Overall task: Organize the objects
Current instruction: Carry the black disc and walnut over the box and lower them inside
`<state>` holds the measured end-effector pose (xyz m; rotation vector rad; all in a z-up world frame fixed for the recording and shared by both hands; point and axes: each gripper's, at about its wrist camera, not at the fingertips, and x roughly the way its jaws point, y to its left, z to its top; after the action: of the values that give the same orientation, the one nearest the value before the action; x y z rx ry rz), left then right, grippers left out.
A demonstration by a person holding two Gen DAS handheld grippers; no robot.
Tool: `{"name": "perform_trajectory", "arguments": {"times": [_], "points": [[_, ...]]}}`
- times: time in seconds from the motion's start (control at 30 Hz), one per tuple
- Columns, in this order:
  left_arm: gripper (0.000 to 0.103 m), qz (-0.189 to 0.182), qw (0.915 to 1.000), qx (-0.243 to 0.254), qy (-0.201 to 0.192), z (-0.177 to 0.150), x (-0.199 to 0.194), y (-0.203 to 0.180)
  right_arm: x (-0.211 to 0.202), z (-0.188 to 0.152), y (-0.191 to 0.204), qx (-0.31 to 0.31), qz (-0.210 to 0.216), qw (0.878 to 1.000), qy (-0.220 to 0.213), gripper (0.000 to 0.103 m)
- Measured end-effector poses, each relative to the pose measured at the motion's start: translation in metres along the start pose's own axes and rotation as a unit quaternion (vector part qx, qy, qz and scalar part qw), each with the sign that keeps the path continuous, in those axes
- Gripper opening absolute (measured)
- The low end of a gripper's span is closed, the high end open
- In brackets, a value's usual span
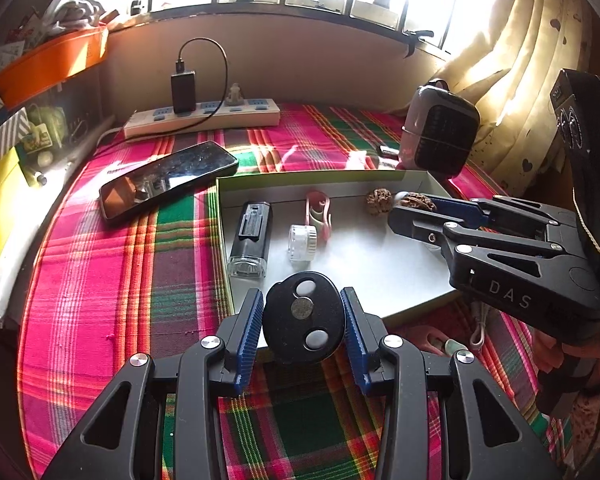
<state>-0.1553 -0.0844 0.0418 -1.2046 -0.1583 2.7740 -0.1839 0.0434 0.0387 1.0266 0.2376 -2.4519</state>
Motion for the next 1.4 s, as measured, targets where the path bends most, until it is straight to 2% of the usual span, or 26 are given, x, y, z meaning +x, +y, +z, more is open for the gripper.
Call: {"name": "perform_trajectory", "arguments": {"times": [0.6, 1.4], "points": [[0.037, 0.012, 0.9998, 0.008, 0.016, 0.008, 0.029, -0.001, 0.049, 0.016, -0.006, -0.01, -0.009, 0.999, 0.033, 0.029], [0.037, 0.032, 0.9991, 0.024, 0.009, 0.01, 0.034, -0.002, 0.065, 0.016, 0.003, -0.041, -0.018, 0.998, 0.041, 0.029]]}}
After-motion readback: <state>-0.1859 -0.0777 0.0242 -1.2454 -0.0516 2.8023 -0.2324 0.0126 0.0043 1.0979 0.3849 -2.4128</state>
